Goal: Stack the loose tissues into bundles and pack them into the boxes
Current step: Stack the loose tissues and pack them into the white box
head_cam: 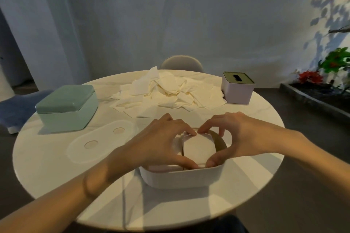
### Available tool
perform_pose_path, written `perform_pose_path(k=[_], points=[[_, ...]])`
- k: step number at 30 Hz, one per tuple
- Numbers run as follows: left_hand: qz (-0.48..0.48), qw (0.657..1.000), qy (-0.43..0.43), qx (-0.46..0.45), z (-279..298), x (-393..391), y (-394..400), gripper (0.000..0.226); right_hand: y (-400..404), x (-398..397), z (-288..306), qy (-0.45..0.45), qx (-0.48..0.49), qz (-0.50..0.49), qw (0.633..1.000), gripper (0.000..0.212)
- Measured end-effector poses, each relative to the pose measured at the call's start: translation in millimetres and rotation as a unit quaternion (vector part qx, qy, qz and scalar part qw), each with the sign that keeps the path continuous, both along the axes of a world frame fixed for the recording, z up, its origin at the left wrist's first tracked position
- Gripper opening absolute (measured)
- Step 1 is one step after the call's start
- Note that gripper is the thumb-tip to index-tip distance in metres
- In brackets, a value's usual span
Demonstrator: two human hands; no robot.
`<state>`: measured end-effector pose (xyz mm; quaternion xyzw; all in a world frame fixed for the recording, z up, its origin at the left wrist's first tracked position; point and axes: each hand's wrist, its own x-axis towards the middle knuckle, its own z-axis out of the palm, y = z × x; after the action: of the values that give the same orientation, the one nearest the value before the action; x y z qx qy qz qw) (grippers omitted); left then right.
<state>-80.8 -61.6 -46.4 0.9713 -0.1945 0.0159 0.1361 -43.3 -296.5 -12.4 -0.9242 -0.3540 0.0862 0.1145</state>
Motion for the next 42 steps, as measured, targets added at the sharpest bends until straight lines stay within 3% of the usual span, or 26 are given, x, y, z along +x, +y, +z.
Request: perform_pose_path(k=[4,7,11,15,18,22,24,29,33,38,42], points=[[-0.006,0.996,0.072,-0.061,19.3,7.7,6.3,0.071,0.9,20.2,5.9,0.028,0.102,-0.017,0.994,0.060],[0.003,0.988,0.063,-0.141,25.4,22.5,17.3,0.062,0.8,52.6,-5.4,-0.013,0.191,-0.074,0.979,0.051],[0.059,0.966,0.024,-0.251,15.1,66.3,26.9,0.036,12.1,118.0,-38.1,-0.031,0.195,-0.154,0.968,0.041],[0.125,0.940,0.012,-0.317,-12.1,121.7,31.0,0.030,37.0,180.7,-60.2,-0.049,0.201,-0.227,0.952,0.045],[0.171,0.889,0.021,-0.423,-36.1,155.8,30.6,0.029,53.8,221.2,-69.5,-0.065,0.189,-0.270,0.942,0.057],[0.215,0.782,0.024,-0.584,-63.3,185.4,23.7,0.025,69.4,259.2,-83.1,-0.065,0.137,-0.275,0.949,0.090],[0.206,0.745,0.012,-0.634,-70.0,192.3,24.4,0.021,73.8,270.9,-86.8,-0.050,0.119,-0.273,0.953,0.095],[0.179,0.722,0.024,-0.668,-77.4,198.1,32.5,0.024,68.2,285.9,-92.0,-0.132,0.082,-0.236,0.959,0.056],[0.183,0.712,0.044,-0.677,-78.7,199.7,34.0,0.028,51.7,282.5,-96.5,-0.143,0.187,-0.189,0.953,0.033],[0.183,0.701,0.048,-0.688,-78.8,198.4,34.8,0.029,41.5,273.8,-91.6,-0.184,0.270,-0.258,0.909,0.032],[0.194,0.692,0.039,-0.694,-77.6,200.0,32.9,0.037,42.4,251.5,-62.2,-0.161,0.356,-0.232,0.891,0.033]])
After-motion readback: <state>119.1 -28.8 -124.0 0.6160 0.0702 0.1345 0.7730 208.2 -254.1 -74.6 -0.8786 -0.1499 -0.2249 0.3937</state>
